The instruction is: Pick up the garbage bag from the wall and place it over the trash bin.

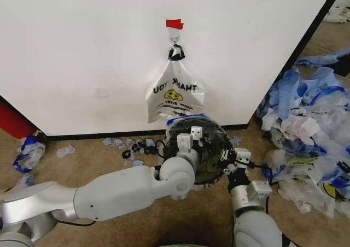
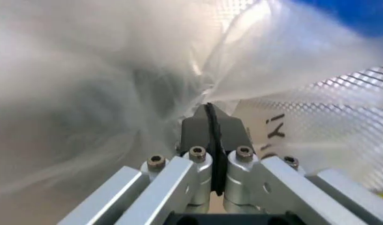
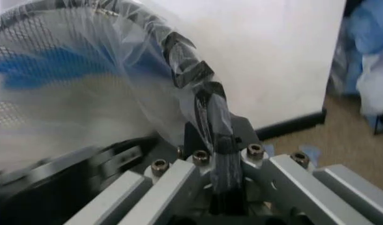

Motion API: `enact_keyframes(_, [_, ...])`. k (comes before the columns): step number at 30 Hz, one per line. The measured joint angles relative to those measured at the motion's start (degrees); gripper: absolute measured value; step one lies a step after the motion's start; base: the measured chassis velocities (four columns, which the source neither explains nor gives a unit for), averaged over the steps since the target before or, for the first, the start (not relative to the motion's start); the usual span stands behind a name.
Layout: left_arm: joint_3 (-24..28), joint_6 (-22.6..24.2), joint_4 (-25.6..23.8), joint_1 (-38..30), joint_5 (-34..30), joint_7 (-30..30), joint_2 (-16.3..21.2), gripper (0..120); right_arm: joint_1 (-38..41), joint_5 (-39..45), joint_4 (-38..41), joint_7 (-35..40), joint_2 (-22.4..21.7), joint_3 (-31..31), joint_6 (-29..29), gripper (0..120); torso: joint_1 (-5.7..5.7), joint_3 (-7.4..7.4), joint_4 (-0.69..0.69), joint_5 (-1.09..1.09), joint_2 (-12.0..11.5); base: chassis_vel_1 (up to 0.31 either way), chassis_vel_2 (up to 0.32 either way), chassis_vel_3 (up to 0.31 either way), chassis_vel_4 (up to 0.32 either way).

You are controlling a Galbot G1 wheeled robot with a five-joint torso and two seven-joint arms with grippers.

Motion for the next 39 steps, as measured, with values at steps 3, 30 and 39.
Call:
enact_keyframes(3, [0.5,0.3,-1.4,-0.5,-0.5,0.0,2.0,0,1.0,4.8,0.0,1.8,0.2,0.7,-0.3,0,0.00,0.00,0.00,0.00,0.0,0.000,0.000,0.000,0.000])
enact_keyframes(30, [-26.4,0.0,-19.9,11.1,-4.8,7.7,24.0,0,9.5,34.2,-3.9,13.7,3.1,1.2,-5.8,0,0.00,0.00,0.01,0.00,0.0,0.000,0.000,0.000,0.000])
enact_keyframes(39, [-40.1,0.5,-22.0,24.9,-2.3,9.8,28.1,0,13.1,39.4,-6.5,15.6,0.4,-4.0,-11.0,0,0.00,0.00,0.00,-0.01,0.0,0.000,0.000,0.000,0.000])
